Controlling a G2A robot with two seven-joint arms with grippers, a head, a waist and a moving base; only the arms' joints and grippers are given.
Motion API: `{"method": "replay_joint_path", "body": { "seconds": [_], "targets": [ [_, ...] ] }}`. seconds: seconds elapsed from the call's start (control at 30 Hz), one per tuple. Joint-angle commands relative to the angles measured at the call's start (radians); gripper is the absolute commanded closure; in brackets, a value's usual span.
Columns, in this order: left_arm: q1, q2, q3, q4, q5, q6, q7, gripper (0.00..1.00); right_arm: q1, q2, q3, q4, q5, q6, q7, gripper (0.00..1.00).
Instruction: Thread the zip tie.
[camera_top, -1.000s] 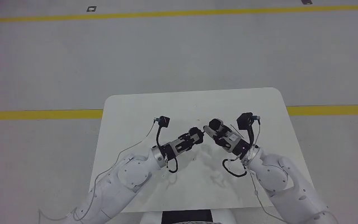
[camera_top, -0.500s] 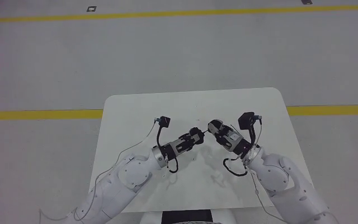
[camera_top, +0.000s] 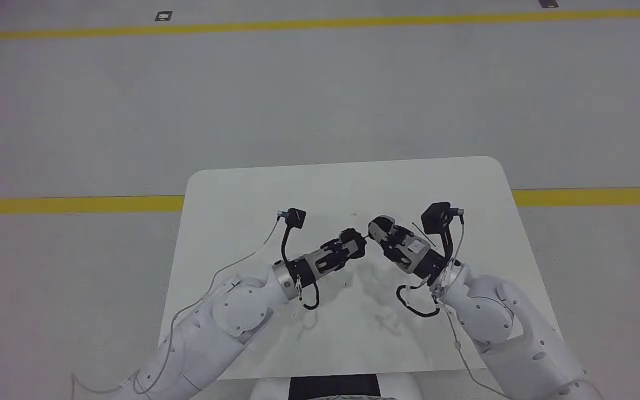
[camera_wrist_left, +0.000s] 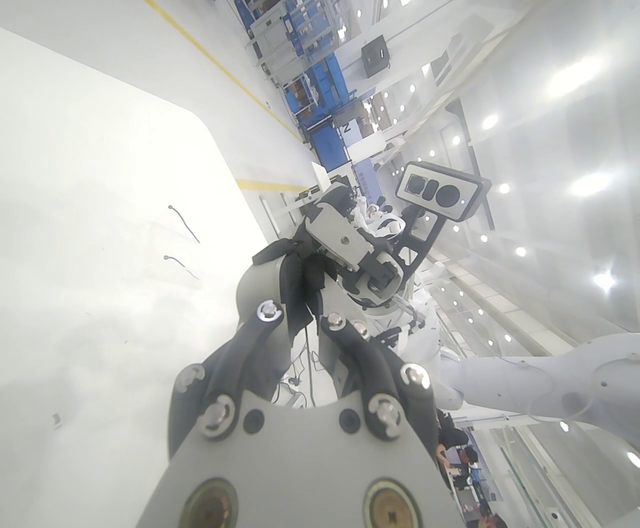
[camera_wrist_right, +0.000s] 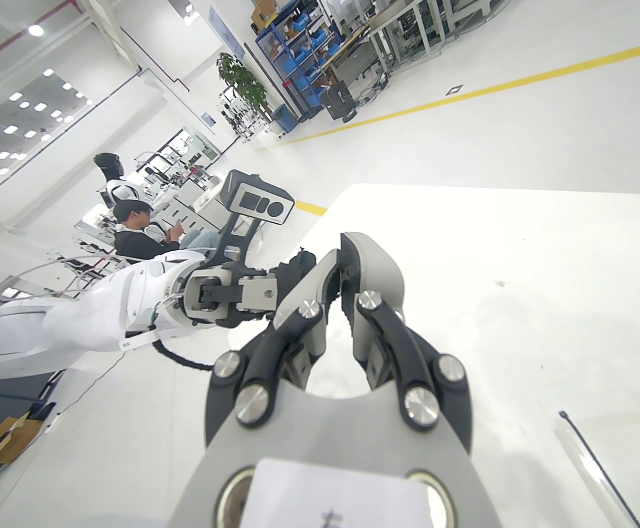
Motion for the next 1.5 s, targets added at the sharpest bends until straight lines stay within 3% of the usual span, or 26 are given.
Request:
{"method": "replay_joint_path", "body": {
  "seconds": [0.0,0.4,0.43,0.47,0.5,0.87,1.17,1.47],
  "targets": [
    [0.0,0.0,0.0,0.0,0.0,0.0,0.0,1.0,0.0,-0.001,-0.003,-0.001,0.002,0.0,-0.001,1.0],
    [0.003,-0.002,-0.004,-0.001,0.002,0.0,0.003,1.0,0.003,-0.004,-0.013,0.007,0.0,0.0,-0.005,1.0],
    [0.005,-0.002,-0.006,-0.002,0.003,0.0,0.005,1.0,0.002,-0.004,-0.008,0.009,-0.002,0.002,-0.009,0.71],
    [0.006,-0.001,-0.009,-0.003,0.004,0.0,0.007,1.0,0.0,-0.005,-0.005,0.009,-0.003,0.004,-0.011,0.55],
    [0.007,-0.001,-0.011,-0.004,0.005,0.0,0.008,1.0,-0.002,-0.004,-0.001,0.009,-0.004,0.005,-0.013,0.0],
    [0.016,0.0,-0.019,-0.007,0.01,0.002,0.006,1.0,-0.045,0.007,0.071,-0.035,-0.025,0.0,-0.022,0.0],
    [0.016,0.0,-0.019,-0.007,0.01,0.002,0.006,1.0,-0.065,0.067,0.123,-0.095,0.024,0.0,0.094,0.0],
    [0.016,0.0,-0.019,-0.007,0.01,0.002,0.006,1.0,-0.065,0.067,0.123,-0.095,0.024,0.0,0.094,0.0]
  ]
}}
